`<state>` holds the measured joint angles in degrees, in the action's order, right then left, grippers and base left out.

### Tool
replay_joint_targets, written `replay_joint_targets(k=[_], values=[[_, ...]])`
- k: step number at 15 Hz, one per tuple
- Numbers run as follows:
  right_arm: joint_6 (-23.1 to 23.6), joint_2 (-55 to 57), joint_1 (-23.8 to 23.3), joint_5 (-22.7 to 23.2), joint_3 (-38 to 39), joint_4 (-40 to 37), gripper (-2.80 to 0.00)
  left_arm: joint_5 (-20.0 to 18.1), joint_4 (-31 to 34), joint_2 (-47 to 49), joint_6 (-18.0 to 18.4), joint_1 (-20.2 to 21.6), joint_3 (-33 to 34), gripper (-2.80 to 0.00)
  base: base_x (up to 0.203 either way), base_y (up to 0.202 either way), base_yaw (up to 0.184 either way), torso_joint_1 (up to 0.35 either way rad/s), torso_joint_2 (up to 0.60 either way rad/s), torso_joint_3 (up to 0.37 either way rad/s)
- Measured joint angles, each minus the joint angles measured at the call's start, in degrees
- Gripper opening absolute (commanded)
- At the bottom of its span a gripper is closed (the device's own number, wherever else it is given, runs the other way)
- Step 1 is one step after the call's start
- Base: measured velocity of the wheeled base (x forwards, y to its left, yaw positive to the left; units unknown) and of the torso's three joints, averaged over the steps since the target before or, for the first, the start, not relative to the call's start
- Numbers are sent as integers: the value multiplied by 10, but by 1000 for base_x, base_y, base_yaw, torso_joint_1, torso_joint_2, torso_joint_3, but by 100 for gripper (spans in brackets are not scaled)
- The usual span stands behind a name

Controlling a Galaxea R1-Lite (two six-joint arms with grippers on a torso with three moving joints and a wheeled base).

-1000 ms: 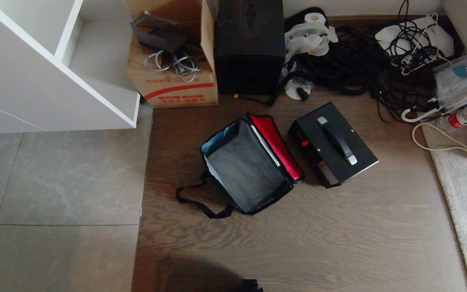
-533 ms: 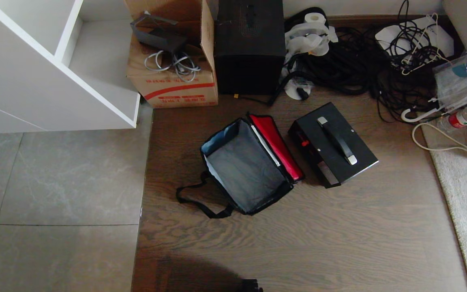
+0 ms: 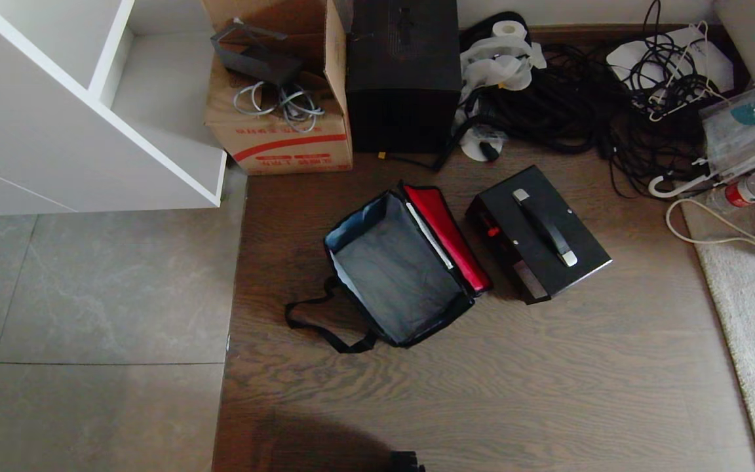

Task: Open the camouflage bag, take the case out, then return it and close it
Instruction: Grip the handle again

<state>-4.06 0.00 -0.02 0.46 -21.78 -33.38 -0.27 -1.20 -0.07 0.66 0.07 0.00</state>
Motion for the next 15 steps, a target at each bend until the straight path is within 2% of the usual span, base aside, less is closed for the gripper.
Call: replay_joint_targets(k=[4, 8, 13, 15], values=[[-11, 0, -1, -2, -39, -90, -280, 0, 0, 0, 0, 0, 0, -280, 0, 0, 0, 0, 0, 0], [-68, 0, 0, 4, -53, -194, -280, 0, 0, 0, 0, 0, 0, -280, 0, 0, 0, 0, 0, 0], [-71, 26, 0, 14, -72, -206, -280, 0, 0, 0, 0, 0, 0, -280, 0, 0, 0, 0, 0, 0], [-67, 51, 0, 32, -82, -204, -280, 0, 0, 0, 0, 0, 0, -280, 0, 0, 0, 0, 0, 0]])
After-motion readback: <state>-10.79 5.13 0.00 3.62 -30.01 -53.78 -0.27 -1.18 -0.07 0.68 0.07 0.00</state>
